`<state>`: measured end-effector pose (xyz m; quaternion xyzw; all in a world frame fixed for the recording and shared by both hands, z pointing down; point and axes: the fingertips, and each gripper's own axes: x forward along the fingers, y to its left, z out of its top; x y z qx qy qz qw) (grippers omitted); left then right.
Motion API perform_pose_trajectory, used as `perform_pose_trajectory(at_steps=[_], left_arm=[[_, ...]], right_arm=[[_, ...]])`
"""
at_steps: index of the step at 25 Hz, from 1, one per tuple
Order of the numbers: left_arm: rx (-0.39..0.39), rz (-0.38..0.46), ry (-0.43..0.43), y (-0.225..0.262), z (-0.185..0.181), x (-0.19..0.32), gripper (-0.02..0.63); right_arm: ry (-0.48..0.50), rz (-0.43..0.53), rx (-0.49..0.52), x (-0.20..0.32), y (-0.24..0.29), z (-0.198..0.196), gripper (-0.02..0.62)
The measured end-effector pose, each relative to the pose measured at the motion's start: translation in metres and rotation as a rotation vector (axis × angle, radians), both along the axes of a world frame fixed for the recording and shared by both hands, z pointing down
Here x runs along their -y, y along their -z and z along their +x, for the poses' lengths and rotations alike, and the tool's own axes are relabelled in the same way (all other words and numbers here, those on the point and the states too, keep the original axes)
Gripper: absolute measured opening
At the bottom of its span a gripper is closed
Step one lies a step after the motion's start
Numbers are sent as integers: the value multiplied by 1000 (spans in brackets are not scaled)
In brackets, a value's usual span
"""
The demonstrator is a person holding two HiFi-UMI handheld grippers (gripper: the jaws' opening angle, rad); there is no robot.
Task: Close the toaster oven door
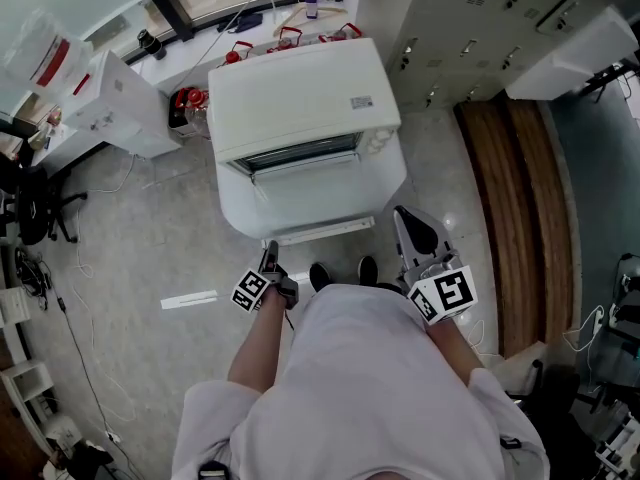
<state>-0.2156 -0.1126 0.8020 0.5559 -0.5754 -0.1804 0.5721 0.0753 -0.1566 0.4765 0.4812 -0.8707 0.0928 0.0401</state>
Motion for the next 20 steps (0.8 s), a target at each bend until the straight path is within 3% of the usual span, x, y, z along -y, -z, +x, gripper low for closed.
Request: perform_pose_trajectory(at_steps=[16,20], left_arm=[[37,101,-8,57,-3,9,141],[93,127,-46,71,-1,14,138]], right_arm=[[33,29,45,-7,8,0,8],[43,40,50,-7,9,0,8]])
